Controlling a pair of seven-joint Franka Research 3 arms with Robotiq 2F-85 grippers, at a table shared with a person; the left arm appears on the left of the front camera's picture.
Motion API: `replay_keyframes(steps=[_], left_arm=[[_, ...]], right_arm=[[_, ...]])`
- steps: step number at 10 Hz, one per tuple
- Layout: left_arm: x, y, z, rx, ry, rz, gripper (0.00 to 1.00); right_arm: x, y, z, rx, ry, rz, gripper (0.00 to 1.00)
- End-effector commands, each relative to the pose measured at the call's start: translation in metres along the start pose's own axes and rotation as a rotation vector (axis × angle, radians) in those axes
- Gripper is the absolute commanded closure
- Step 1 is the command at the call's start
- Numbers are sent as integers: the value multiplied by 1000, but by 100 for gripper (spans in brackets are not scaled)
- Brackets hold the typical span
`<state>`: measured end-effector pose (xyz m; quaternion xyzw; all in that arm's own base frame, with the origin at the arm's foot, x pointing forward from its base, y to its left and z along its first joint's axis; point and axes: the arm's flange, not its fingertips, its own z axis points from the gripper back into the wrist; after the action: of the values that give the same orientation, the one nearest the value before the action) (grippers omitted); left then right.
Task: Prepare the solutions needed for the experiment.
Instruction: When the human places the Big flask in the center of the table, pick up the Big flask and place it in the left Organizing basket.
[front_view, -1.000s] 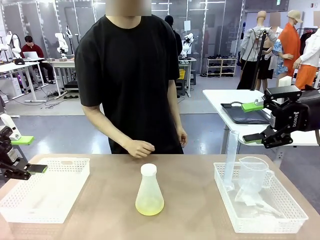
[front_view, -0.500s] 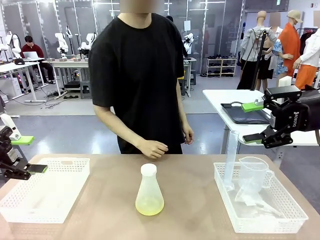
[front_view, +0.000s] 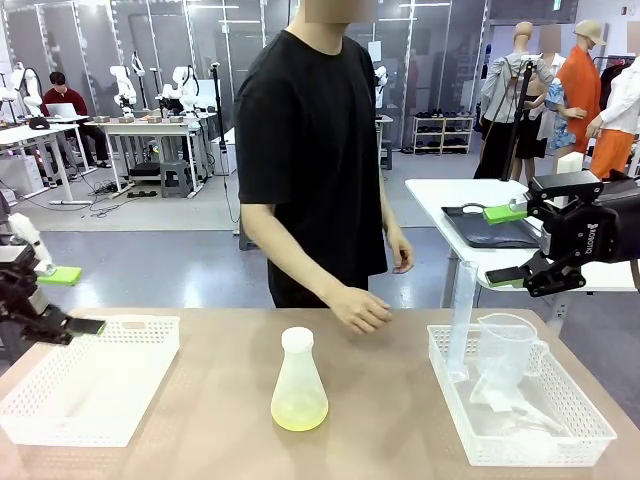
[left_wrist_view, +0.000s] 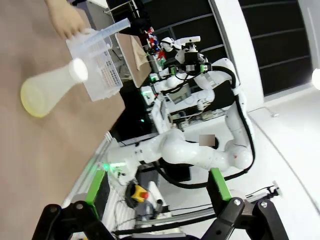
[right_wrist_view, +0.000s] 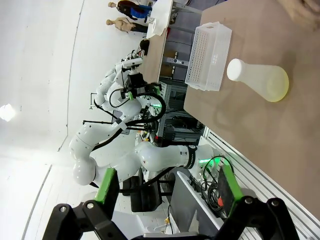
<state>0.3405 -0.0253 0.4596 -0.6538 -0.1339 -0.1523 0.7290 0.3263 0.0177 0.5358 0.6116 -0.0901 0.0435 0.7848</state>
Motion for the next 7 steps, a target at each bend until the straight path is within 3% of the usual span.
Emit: replay_keyframes(steps=[1,4,7], left_arm=[[40,6,-18,35,17,-222,0],[79,3,-42,3,100,-521,0],[111,1,-57,92,93,-734,0]], right_arm=[[1,0,0,10,-2,9,0],[1,0,0,10,-2,9,0],[1,0,0,10,-2,9,0]])
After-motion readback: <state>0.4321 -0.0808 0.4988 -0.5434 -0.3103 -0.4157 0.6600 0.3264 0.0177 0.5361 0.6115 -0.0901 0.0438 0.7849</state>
